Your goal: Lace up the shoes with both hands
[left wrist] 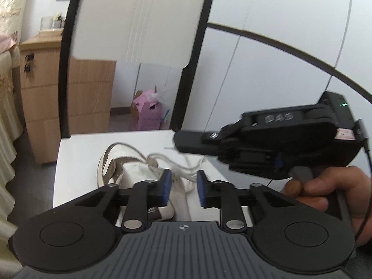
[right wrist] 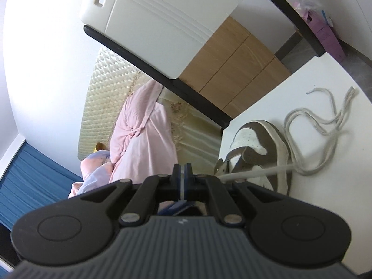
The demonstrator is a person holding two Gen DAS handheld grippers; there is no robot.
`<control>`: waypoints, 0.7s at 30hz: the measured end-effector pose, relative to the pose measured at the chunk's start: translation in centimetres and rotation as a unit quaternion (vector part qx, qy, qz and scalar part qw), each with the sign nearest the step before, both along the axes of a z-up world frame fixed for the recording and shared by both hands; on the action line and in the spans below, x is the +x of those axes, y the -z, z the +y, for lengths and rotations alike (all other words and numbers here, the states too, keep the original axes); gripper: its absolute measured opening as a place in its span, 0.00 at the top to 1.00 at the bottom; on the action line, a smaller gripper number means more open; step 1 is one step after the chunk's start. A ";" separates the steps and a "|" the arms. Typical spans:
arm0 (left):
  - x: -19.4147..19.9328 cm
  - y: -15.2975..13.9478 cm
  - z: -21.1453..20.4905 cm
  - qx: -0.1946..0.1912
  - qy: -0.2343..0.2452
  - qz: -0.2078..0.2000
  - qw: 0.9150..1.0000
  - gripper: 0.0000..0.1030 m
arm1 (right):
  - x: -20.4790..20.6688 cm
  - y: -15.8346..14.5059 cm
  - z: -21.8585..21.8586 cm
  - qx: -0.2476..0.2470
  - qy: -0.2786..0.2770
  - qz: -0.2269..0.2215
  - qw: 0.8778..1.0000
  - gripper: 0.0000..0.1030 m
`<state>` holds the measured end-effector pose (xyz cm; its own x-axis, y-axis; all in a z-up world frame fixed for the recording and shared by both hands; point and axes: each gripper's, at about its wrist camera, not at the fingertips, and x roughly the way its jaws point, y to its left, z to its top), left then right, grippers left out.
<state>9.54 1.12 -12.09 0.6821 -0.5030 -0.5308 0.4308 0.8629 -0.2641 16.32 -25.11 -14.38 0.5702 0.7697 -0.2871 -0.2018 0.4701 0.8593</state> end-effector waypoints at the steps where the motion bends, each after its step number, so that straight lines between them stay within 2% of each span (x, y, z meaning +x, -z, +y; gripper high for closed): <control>1: 0.0 0.0 0.1 -0.001 0.000 0.001 1.000 0.85 | 0.0 0.0 0.0 0.002 0.000 0.000 1.000 0.97; 3: 0.1 0.0 0.3 -0.004 -0.001 0.001 1.000 0.91 | -0.1 -0.1 0.0 0.004 0.000 0.000 1.000 0.97; 7: 0.1 0.0 0.3 -0.002 -0.001 0.003 1.000 0.91 | -0.1 -0.1 -0.2 -0.005 0.003 0.000 1.000 0.97; 9: 0.1 0.1 0.4 0.004 -0.006 0.007 1.000 0.91 | -0.1 -0.4 -0.6 -0.035 0.011 -0.004 0.999 0.97; 11: 0.3 0.1 0.7 0.010 -0.015 0.010 1.000 0.91 | 0.0 -0.9 -0.7 -0.092 0.020 -0.016 0.995 0.96; 13: 0.5 0.1 1.4 0.005 -0.024 0.016 1.000 0.90 | 0.1 -1.3 -0.5 -0.168 0.025 -0.031 0.985 0.93; 16: 0.5 0.0 2.5 -0.009 -0.033 0.022 0.999 0.90 | 1.3 -1.2 0.3 -0.280 0.004 -0.040 0.959 0.92; 19: 0.5 -0.2 3.5 -0.026 -0.037 0.024 0.999 0.87 | 3.0 -0.4 0.8 -0.333 -0.042 -0.043 0.941 0.86; 21: 0.6 -0.3 4.0 -0.036 -0.040 0.024 0.998 0.87 | 4.1 0.3 1.7 -0.365 -0.090 -0.045 0.926 0.86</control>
